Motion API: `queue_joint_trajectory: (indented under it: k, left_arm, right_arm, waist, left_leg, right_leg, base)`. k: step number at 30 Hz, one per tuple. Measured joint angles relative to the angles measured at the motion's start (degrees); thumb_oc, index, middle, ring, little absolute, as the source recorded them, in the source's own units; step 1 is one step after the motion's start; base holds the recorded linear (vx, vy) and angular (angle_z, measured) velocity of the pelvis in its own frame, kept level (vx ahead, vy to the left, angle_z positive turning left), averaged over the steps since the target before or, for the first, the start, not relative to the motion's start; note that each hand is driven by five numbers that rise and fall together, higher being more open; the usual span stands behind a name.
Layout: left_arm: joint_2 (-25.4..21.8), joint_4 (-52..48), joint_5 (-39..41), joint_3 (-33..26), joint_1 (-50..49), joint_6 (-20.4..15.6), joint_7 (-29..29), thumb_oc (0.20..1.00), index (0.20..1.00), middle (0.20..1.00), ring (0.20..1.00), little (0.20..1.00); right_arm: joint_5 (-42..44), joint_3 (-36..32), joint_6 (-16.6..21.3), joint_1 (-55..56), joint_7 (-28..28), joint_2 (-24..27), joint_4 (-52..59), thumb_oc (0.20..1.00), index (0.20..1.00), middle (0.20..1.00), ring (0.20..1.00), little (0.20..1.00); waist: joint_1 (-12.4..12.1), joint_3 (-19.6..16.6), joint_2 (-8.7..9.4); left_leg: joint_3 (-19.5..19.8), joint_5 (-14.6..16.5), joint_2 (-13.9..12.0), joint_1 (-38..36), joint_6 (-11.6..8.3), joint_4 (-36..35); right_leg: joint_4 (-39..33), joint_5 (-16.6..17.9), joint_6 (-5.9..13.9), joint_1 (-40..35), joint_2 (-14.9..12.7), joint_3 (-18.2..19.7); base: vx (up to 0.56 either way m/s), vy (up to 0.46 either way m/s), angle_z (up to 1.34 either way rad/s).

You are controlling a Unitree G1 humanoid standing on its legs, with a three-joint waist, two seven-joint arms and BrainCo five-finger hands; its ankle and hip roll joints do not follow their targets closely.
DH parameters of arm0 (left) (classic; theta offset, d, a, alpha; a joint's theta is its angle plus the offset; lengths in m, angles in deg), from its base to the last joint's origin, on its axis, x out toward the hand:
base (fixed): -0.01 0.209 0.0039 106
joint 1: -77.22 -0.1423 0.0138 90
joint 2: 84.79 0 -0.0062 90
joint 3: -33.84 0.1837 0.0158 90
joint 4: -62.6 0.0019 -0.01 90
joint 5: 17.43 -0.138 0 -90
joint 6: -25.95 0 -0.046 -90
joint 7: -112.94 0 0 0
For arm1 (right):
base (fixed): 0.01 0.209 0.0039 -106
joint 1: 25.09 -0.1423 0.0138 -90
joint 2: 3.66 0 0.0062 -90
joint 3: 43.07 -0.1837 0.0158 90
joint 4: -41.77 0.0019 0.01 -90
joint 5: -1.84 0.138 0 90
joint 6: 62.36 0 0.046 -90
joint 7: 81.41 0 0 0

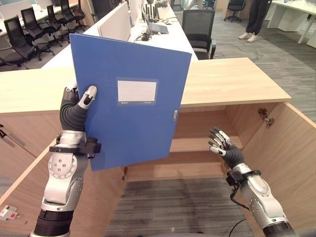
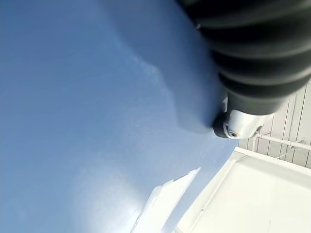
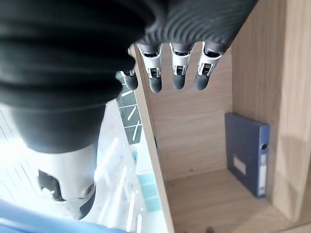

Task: Put the empty folder in the office cabinet

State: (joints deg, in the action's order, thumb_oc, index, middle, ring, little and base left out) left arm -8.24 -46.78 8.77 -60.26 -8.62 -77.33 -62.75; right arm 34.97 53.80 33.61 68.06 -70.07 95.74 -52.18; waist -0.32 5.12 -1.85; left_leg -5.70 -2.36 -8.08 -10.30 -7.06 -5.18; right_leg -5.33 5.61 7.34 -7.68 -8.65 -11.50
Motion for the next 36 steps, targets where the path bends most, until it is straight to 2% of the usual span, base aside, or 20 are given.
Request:
queue_joint_trajectory:
  k: [9, 21, 36]
  left_arm:
    - [0.37, 0.01, -0.37, 0.27, 0.05, 0.21, -0.37, 0.200, 0.200, 0.200, 0.200, 0.200]
    - [2.53, 0.00, -0.19, 6.32, 0.25, 1.45, -2.79, 0.200, 0.200, 0.200, 0.200, 0.200]
    - [2.64, 0.00, 0.53, 9.81, 0.27, 2.57, -6.51, 0.200, 0.200, 0.200, 0.200, 0.200]
  right_arm:
    - [1.83, 4.35, -0.10, -2.09, 2.34, -0.72, 2.35, 1.000, 1.000, 1.000, 1.000, 1.000]
    - [1.82, 6.86, -0.14, -6.67, 2.98, -1.21, 4.18, 1.000, 1.000, 1.000, 1.000, 1.000]
    - [1.78, 9.54, -0.26, -8.34, 3.74, -1.41, 4.56, 1.000, 1.000, 1.000, 1.000, 1.000]
  waist:
    - [0.90, -0.07, 0.09]
    - [1.02, -0.13, 0.08]
    - [0.95, -0.16, 0.10]
  left_leg:
    - [-0.52, -0.01, 0.00, -0.01, 0.00, 0.00]
    - [-1.21, -0.01, 0.00, -0.18, -0.01, 0.02]
    - [-1.25, -0.01, -0.01, -0.11, 0.01, 0.01]
  right_leg:
    - [0.00, 0.06, 0.12, 0.37, 0.04, 0.57]
    - [0.13, 0.40, -0.11, 0.63, 0.09, 1.23]
    - [0.18, 0.45, -0.10, 0.67, 0.09, 1.29]
  base:
    - [0.00, -0.002, -0.02]
    - [0.00, -0.003, -0.02]
    - [0.00, -0.001, 0.00]
